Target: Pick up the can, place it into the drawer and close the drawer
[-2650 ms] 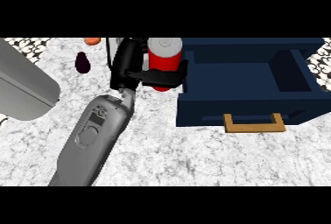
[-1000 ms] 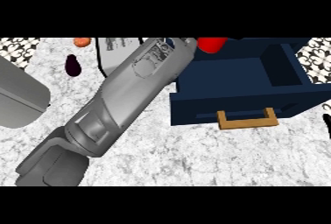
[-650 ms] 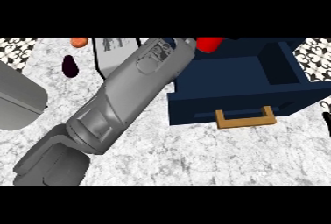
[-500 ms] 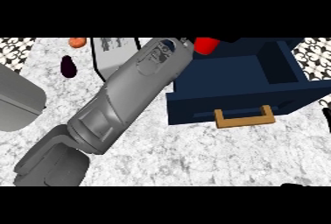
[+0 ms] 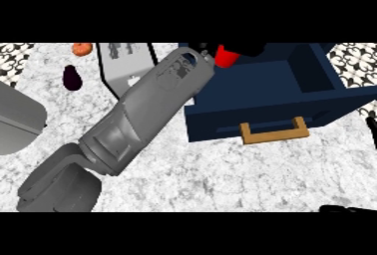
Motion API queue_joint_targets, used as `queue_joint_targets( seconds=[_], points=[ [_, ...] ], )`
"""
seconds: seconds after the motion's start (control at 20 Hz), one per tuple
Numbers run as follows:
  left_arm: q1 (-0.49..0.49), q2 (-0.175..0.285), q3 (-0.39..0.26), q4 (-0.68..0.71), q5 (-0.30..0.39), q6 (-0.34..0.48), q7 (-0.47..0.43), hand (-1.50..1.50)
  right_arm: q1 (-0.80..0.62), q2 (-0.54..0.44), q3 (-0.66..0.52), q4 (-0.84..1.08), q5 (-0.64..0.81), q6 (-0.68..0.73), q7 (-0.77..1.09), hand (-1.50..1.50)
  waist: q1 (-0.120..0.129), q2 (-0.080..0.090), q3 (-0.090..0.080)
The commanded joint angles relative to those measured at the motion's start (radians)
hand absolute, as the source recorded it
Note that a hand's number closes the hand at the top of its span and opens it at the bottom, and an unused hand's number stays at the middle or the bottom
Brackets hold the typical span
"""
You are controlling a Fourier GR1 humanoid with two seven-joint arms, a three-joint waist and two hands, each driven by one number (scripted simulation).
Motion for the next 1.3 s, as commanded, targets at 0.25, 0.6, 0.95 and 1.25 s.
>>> queue_joint_targets(
  seconds=[0.25,0.6,0.95,1.25],
  points=[
    [0.008,0.0,-0.039,0.034,0.047,0.065,-0.014,-1.5,-0.023,-0.016,-0.01,0.017,-0.02,0.017,-0.017,-1.5,-0.015,0.004,0.0],
    [0.02,0.0,-0.075,0.03,0.074,0.122,-0.029,-1.5,-0.028,-0.002,0.031,0.0,0.027,0.004,-0.002,-1.5,-0.013,0.004,0.0],
    [0.056,0.0,-0.065,0.008,0.132,0.158,-0.07,-1.5,-0.033,-0.055,0.005,-0.056,0.097,0.004,-0.037,-1.5,-0.023,0.004,-0.001],
    [0.047,0.0,-0.055,-0.022,0.185,0.155,-0.076,-1.5,-0.017,-0.135,0.021,-0.057,0.242,0.046,-0.134,-1.5,-0.006,0.0,0.0]
  ],
)
